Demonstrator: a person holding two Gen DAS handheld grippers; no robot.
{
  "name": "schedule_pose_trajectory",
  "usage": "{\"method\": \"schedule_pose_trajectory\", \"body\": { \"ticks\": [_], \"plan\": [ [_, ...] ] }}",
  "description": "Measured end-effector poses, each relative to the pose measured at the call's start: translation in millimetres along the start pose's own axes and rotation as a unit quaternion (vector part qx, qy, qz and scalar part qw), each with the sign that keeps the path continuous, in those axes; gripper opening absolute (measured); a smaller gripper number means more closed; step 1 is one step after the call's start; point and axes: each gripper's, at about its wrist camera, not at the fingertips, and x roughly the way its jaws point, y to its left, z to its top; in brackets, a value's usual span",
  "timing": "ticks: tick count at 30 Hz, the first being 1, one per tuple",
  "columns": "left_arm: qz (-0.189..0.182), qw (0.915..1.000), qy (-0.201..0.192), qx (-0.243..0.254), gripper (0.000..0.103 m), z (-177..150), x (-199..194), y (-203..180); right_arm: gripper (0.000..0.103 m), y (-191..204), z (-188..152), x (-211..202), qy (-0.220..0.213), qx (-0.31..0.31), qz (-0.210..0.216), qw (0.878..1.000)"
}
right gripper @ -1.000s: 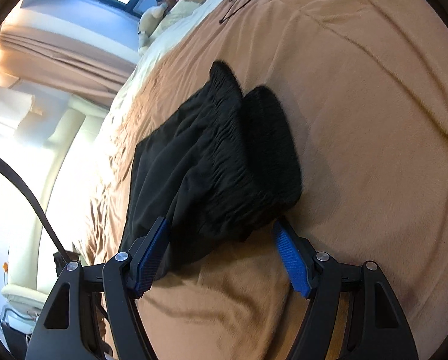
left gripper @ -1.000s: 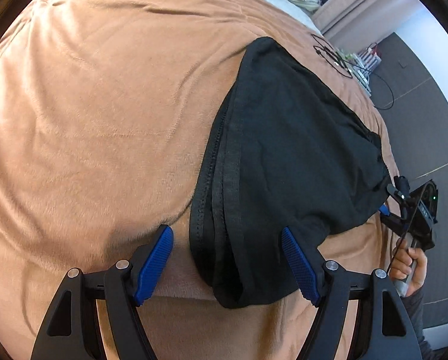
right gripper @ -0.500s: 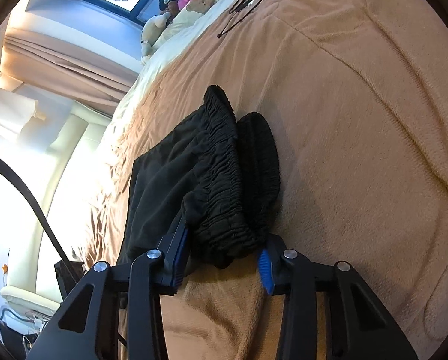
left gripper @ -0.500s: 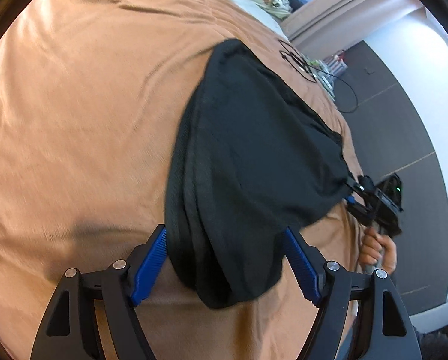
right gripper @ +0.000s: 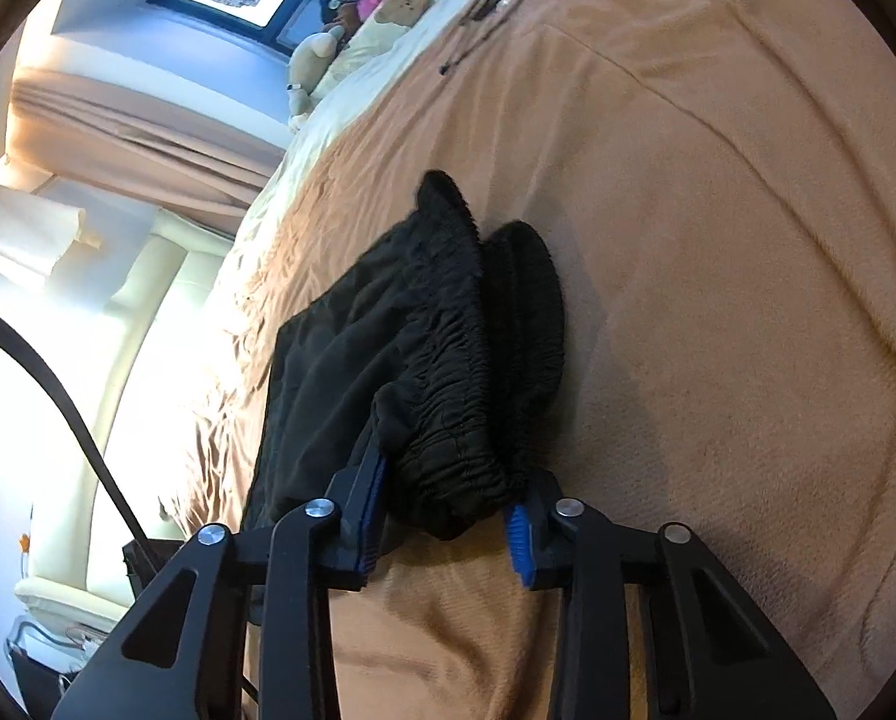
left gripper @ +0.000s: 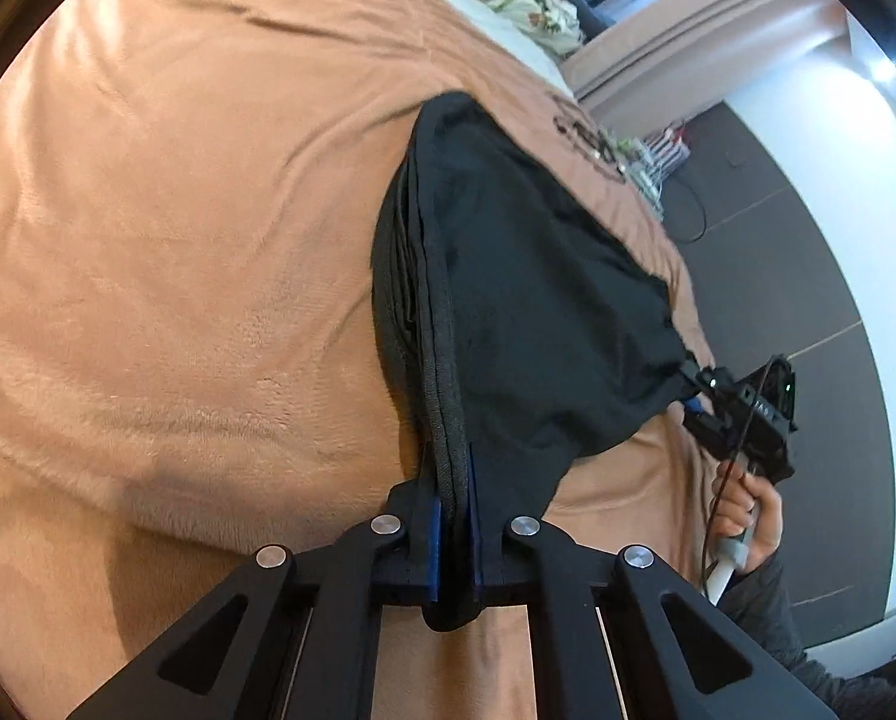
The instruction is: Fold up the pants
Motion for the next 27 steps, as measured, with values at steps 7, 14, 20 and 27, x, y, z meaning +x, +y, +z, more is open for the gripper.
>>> {"method": "schedule_pose_trajectory", "body": {
  "ticks": [7,14,20,27],
  "plan": [
    [-0.024,0.9991,-0.022,-0.029,0.006,-14.0,-31.9,-4.6,0.026,24.8,-3.1,-9.7,0.001,-0.025,0.004,1.0],
    [-0.023,0.9981,-0.033,-0.047,0.006,-51.1,-63.0,-5.6,0.026,37.3,-18.2,-9.6,0.037,-0.04,0.007,0.998],
    [-0.016,0.9961,-0.052,-0.069,0.006,-89.3,-91.4,-7.7,0.026,48.7,-34.1,-4.9,0.077,-0.059,0.009,0.995],
    [-0.019,0.992,-0.079,-0.097,0.006,-131.5,-118.0,-13.6,0.026,62.6,-40.9,-1.5,0.128,-0.095,0.017,0.987]
  ]
}}
